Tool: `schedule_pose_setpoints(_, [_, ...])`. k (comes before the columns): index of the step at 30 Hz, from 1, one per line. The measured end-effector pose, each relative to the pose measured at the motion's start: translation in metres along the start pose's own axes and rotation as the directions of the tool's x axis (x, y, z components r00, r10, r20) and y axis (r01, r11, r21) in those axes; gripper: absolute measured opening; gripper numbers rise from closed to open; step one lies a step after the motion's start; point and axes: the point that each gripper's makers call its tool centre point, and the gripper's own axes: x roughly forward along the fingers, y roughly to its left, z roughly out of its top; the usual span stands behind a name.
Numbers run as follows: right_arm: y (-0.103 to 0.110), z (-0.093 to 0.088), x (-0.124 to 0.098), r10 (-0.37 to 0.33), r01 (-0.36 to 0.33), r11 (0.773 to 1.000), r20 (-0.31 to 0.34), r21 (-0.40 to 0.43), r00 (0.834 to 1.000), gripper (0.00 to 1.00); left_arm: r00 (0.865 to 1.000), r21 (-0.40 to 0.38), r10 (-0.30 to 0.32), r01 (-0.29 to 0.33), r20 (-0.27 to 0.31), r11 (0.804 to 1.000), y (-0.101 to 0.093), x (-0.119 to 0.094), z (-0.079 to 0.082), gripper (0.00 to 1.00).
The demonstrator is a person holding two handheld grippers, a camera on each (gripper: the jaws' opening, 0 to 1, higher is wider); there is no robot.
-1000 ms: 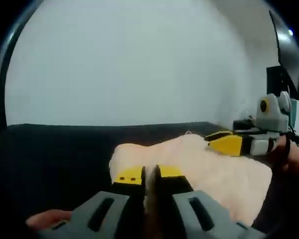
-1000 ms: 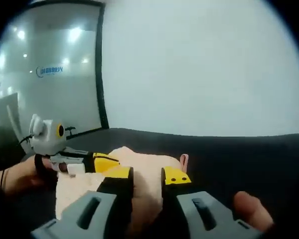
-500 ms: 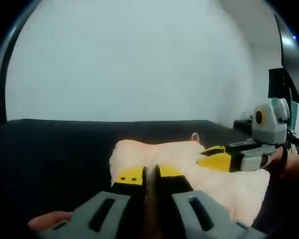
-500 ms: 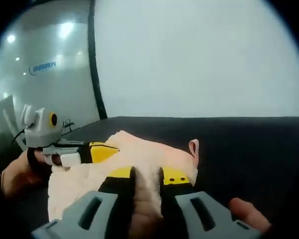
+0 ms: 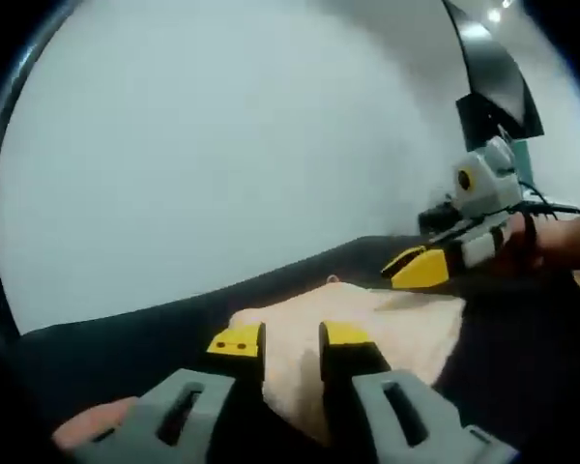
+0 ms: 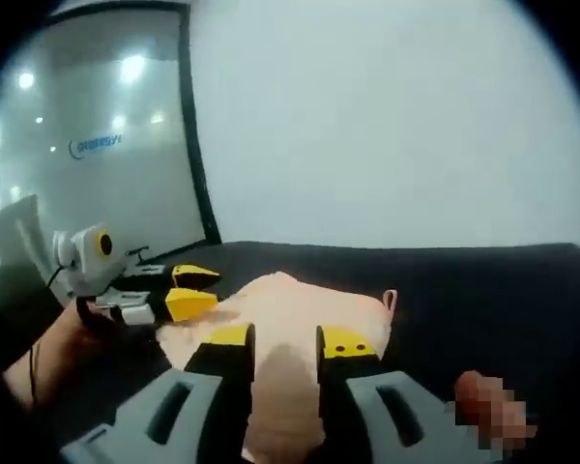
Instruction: Fold the towel on the table until its edges align and the towel forms a compact rectangular stack.
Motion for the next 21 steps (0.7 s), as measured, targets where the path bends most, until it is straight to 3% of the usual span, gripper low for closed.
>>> schedule_pose_setpoints(2, [0.004,-0.020,0.003,-0.006,0.004,0.999,-0.063,-0.035,0.998,0.25,0.999,-0.019,-0.011,0.011,-0.037,1.000,0.001,0.001,-0.013,0.25])
schedule_pose_setpoints(3, [0.002,-0.035,0.006,-0.031,0.026,0.999,-0.119,-0.040,0.992,0.25,0.994,-0.039,0.001,-0.005,-0.106,0.999,0.004,0.003,-0.030,0.25])
schedule_pose_setpoints(4, [0.000,-0.042,0.015,-0.027,0.023,0.999,-0.131,-0.029,0.991,0.24,0.980,-0.030,0.019,-0.025,-0.196,0.999,0.009,0.004,-0.051,0.25])
schedule_pose_setpoints(5, [0.002,-0.041,0.016,-0.021,0.018,0.999,-0.112,-0.027,0.994,0.24,0.977,-0.037,0.020,-0.029,-0.212,0.999,0.010,0.007,-0.061,0.25])
schedule_pose_setpoints(6, [-0.003,-0.039,0.014,-0.035,0.033,0.999,-0.111,-0.026,0.993,0.24,0.987,-0.085,0.000,-0.013,-0.159,0.996,0.008,0.009,-0.052,0.25])
schedule_pose_setpoints(8, [-0.001,-0.029,0.007,-0.015,0.012,1.000,-0.109,-0.024,0.994,0.25,0.991,-0.075,-0.002,-0.008,-0.133,0.997,0.012,0.005,-0.039,0.25])
schedule_pose_setpoints(9, [0.000,-0.017,0.002,0.004,0.000,0.999,-0.075,0.049,0.997,0.25,0.996,-0.122,-0.001,-0.010,-0.090,0.992,0.014,0.000,-0.031,0.25])
schedule_pose_setpoints(10, [-0.009,-0.009,0.009,-0.003,0.013,0.988,-0.064,0.154,0.998,0.27,0.999,-0.221,0.012,-0.020,-0.037,0.975,0.018,-0.009,-0.022,0.25])
schedule_pose_setpoints(11, [-0.017,-0.004,0.007,-0.015,0.028,0.973,-0.058,0.231,0.998,0.28,0.999,-0.351,0.037,-0.030,0.014,0.936,0.026,-0.019,-0.015,0.26])
schedule_pose_setpoints(12, [-0.042,0.002,-0.004,-0.071,0.095,0.933,-0.081,0.348,0.994,0.29,0.996,-0.490,0.070,-0.036,0.052,0.871,0.035,-0.029,-0.007,0.26])
schedule_pose_setpoints(13, [-0.053,0.003,-0.009,-0.094,0.123,0.920,-0.095,0.371,0.991,0.29,0.992,-0.616,0.102,-0.037,0.070,0.787,0.044,-0.039,-0.002,0.25])
schedule_pose_setpoints(14, [-0.070,-0.001,-0.012,-0.120,0.166,0.910,-0.141,0.381,0.983,0.27,0.991,-0.713,0.119,-0.040,0.062,0.700,0.050,-0.046,0.001,0.23])
schedule_pose_setpoints(15, [-0.082,0.000,-0.011,-0.121,0.174,0.892,-0.149,0.418,0.981,0.26,0.994,-0.774,0.110,-0.049,0.027,0.632,0.051,-0.050,0.000,0.21])
schedule_pose_setpoints(16, [-0.087,-0.001,-0.009,-0.111,0.171,0.869,-0.155,0.465,0.982,0.28,0.996,-0.792,0.084,-0.080,-0.037,0.605,0.047,-0.050,-0.006,0.21])
schedule_pose_setpoints(17, [-0.088,-0.004,-0.005,-0.083,0.160,0.837,-0.167,0.523,0.982,0.33,0.989,-0.763,0.083,-0.149,-0.125,0.629,0.044,-0.047,-0.016,0.23])
schedule_pose_setpoints(18, [-0.087,-0.007,0.002,-0.049,0.139,0.805,-0.169,0.577,0.984,0.39,0.976,-0.711,0.054,-0.190,-0.210,0.677,0.039,-0.046,-0.028,0.26])
schedule_pose_setpoints(19, [-0.086,-0.013,0.012,-0.039,0.138,0.797,-0.179,0.587,0.983,0.50,0.962,-0.678,0.009,-0.200,-0.274,0.707,0.032,-0.042,-0.038,0.30])
schedule_pose_setpoints(20, [-0.081,-0.022,0.018,-0.044,0.149,0.825,-0.202,0.545,0.978,0.58,0.957,-0.684,-0.027,-0.187,-0.290,0.705,0.023,-0.038,-0.042,0.37])
schedule_pose_setpoints(21, [-0.077,-0.035,0.024,-0.042,0.168,0.846,-0.253,0.506,0.967,0.63,0.953,-0.727,-0.078,-0.169,-0.293,0.665,0.017,-0.032,-0.044,0.42])
